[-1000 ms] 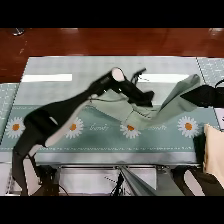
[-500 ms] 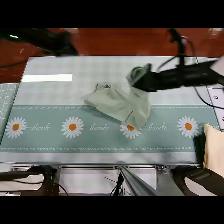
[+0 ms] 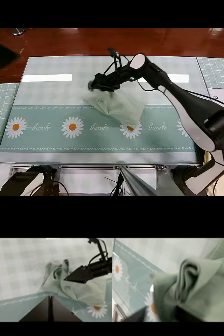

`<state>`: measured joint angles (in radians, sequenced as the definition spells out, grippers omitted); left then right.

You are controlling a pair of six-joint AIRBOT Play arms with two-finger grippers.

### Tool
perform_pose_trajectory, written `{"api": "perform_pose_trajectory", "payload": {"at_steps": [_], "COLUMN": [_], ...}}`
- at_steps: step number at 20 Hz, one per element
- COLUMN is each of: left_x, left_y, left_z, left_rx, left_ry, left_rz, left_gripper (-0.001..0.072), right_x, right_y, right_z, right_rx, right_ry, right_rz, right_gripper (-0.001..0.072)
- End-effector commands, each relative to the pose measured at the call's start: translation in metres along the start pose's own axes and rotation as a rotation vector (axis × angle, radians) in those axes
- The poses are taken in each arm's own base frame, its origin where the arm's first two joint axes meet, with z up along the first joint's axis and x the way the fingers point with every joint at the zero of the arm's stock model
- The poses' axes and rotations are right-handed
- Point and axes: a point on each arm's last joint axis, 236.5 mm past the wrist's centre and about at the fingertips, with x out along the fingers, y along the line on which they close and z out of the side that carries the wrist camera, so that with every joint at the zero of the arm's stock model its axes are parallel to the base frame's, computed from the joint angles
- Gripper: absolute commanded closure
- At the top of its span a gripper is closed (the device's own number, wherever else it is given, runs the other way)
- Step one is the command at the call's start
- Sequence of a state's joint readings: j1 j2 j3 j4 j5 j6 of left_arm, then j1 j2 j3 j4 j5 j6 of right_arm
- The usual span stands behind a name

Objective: Fold the shirts.

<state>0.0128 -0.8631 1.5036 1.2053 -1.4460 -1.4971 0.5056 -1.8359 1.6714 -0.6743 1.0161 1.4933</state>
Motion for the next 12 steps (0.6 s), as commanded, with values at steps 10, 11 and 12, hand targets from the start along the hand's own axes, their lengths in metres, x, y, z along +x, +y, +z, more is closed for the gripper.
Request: {"api": "perform_pose_trajectory", "payload": {"at_steps": [10, 11, 12], "left_x": [0.117, 0.124, 0.131], "left_y": [0.046, 0.044, 0.039], "left_z": [-0.157, -0.164, -0.170], "left_rx": [-0.174, -0.200, -0.230], "left_ry": [0.294, 0.298, 0.298], "left_rz": [0.024, 0.004, -0.021], "left_gripper": [0.0688, 0.0688, 0.0688], "right_x": [-0.328, -0.335, -0.326], "right_y": [-0.135, -0.153, -0.169], "right_z": [-0.048, -0.072, -0.097], "right_rx": [0.077, 0.156, 0.250], "right_ry": [-0.172, -0.265, -0.339], "right_rz": [-0.670, -0.704, -0.695], "right_gripper": [0.0085, 0.0085, 0.0086]}}
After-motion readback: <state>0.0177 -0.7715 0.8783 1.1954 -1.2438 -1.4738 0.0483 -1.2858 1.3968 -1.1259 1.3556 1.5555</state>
